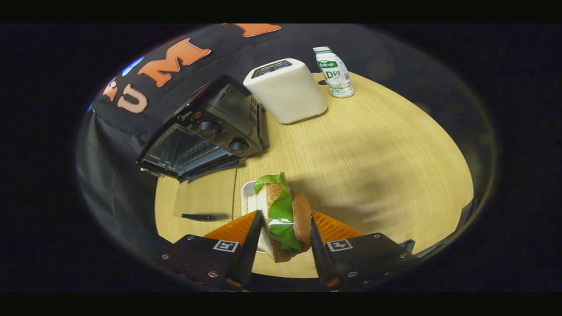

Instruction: Open the toaster oven, put the food inside, and close the toaster oven door.

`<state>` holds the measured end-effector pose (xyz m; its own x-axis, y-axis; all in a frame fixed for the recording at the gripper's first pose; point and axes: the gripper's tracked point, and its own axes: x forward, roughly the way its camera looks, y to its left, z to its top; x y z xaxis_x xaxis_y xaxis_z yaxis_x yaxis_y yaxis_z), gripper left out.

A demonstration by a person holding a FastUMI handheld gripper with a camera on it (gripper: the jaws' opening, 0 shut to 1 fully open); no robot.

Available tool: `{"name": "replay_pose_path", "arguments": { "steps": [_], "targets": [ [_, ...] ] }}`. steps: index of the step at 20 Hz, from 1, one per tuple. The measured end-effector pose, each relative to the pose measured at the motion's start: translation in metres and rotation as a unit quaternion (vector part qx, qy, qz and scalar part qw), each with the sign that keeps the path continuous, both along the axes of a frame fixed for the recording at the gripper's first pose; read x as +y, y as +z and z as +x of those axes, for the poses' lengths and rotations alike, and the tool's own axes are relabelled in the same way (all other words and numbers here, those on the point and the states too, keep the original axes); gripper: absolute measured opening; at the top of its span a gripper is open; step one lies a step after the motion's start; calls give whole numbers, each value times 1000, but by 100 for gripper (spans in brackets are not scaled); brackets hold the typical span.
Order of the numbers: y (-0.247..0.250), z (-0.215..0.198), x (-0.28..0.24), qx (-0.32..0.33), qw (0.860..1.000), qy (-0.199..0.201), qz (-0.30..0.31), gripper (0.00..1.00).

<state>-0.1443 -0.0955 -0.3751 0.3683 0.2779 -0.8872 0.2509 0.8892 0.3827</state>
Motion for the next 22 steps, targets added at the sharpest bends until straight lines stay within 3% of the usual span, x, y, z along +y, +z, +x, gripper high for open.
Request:
{"name": "replay_pose_path", "arguments": {
  "steps": [2,7,13,22],
  "targets": [
    [2,5,-4,-5,999,-34,14,41],
    [9,-1,-14,-8,999,-50,-3,32],
    [39,2,-8,-32,998,-42,-16,31],
    [87,44,61,-108,989,-67,79,31]
  ]
}}
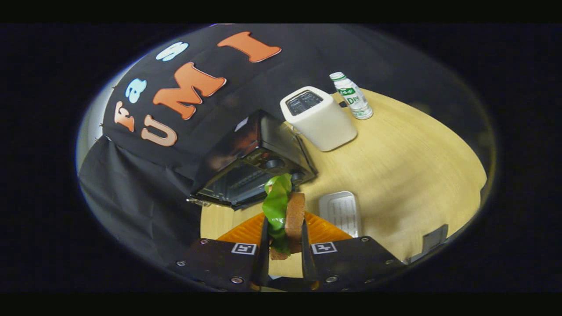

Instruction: Open the toaster oven, put the food inside, and close the toaster oven door.

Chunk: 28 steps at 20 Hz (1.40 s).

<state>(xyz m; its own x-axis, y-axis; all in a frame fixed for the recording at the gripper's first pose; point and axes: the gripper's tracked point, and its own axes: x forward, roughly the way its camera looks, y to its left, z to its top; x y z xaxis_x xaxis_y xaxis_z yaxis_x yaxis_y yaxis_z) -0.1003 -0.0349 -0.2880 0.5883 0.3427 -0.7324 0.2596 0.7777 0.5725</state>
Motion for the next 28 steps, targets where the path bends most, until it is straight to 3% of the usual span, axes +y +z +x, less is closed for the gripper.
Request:
{"name": "replay_pose_path", "arguments": {
  "steps": [4,10,14,19,28],
  "targets": [
    [-7,13,39,-11,999,-16,31,31],
    [-26,49,79,-16,993,-85,75,31],
    [-34,74,115,-29,990,-102,97,31],
    [-51,104,154,-38,979,-145,142,30],
    [-82,143,178,-67,959,-222,166,30]
  ]
}}
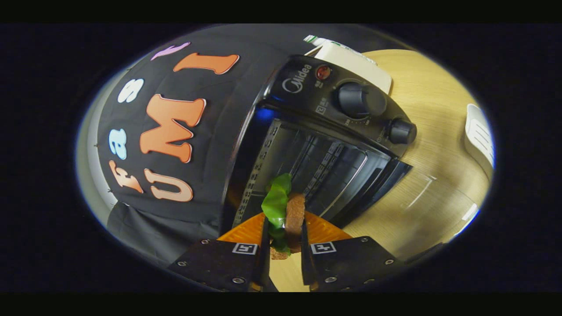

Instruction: Open the toaster oven, put the food inside, and close the toaster oven door.

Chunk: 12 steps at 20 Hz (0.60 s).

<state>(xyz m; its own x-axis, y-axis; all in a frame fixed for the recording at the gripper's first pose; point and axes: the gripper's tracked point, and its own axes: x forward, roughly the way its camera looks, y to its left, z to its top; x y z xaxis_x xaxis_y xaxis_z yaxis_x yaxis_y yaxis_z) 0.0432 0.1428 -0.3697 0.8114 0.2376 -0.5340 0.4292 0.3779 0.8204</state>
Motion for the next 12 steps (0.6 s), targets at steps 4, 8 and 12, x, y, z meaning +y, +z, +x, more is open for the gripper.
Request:
{"name": "replay_pose_path", "arguments": {
  "steps": [4,8,12],
  "targets": [
    [-5,13,12,-13,999,-29,-7,30],
    [-11,23,18,-18,998,-51,-16,30],
    [-24,28,11,15,998,-65,-19,43]
  ]
}}
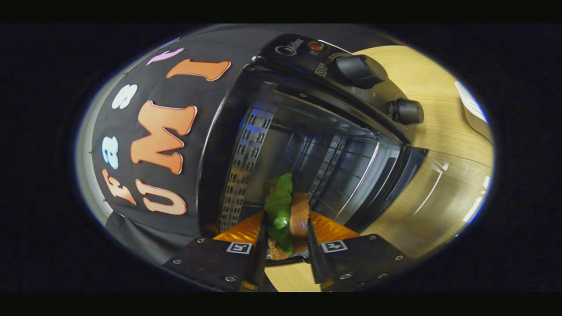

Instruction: Open the toaster oven, put the food inside, and close the toaster oven door.

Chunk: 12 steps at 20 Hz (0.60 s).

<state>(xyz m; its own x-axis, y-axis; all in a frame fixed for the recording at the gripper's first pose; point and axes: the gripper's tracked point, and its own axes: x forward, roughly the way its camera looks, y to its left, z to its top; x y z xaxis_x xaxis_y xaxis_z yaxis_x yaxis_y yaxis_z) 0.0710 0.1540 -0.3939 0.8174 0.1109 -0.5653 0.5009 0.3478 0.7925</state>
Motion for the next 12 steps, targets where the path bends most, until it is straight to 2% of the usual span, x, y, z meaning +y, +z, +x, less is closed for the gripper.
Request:
{"name": "replay_pose_path", "arguments": {
  "steps": [1,2,5,8,12],
  "targets": [
    [1,-3,2,3,1000,6,-6,47],
    [2,-6,4,8,1000,13,-12,57],
    [7,-21,4,26,998,47,-24,66],
    [14,-38,-8,40,997,65,-18,88],
    [39,-54,-28,26,997,74,-26,89]
  ]
}}
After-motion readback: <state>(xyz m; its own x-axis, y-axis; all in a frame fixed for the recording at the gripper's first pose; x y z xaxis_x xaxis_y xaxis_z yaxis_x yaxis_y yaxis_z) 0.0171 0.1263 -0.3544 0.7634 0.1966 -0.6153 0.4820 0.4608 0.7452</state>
